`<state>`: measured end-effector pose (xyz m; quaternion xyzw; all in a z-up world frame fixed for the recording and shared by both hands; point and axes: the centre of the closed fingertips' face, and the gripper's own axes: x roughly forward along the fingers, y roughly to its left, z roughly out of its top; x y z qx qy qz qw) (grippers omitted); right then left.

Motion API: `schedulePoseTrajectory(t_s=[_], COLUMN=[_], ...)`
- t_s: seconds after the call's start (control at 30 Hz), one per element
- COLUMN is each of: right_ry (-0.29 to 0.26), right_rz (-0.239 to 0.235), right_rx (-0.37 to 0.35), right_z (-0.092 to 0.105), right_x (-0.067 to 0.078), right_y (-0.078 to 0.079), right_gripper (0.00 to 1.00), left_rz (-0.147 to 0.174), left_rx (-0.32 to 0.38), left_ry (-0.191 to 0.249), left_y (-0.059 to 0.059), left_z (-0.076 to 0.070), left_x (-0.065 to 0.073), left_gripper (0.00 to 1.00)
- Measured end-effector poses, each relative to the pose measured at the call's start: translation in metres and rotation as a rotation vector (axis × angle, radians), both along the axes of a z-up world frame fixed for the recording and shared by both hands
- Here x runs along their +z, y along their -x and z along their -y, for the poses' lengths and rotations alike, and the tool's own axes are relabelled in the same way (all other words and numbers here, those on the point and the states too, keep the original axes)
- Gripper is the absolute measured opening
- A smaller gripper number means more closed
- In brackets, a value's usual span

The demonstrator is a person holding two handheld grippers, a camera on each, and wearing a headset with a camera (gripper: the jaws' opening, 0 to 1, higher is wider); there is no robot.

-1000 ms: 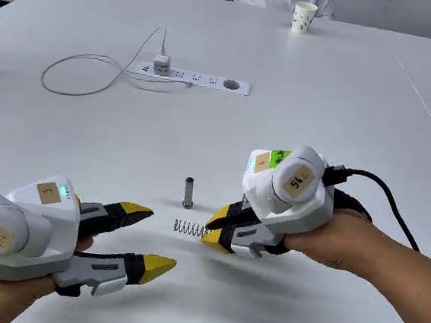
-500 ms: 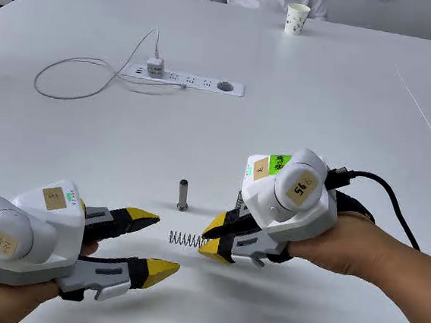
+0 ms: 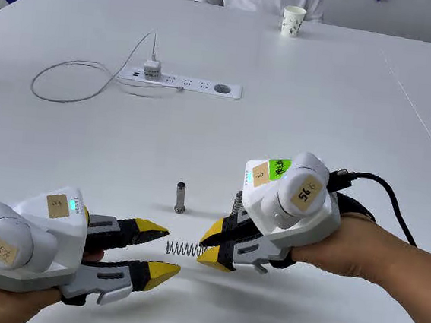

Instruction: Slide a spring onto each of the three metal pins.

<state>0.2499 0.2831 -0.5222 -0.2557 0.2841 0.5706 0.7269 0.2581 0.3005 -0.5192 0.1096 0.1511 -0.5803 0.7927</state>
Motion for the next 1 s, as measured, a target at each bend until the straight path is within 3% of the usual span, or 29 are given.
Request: schedulePoseTrajectory(t_s=[0.6, 1.0], right_ry=[0.011, 0.019], right_rz=[0.009, 0.008], right_rx=[0.061, 0.080], right_z=[-0.001, 0.001], right_x=[0.001, 0.002], right_y=[0.008, 0.008], right_gripper=[0.11, 0.11], left_rz=[0.013, 0.015], left_rx=[-0.041, -0.058], left_ry=[0.006, 0.006], left_y=[0.008, 0.010], left_z=[0.003, 0.005], left_x=[0.002, 0.002], left_gripper=[0.16, 0.12])
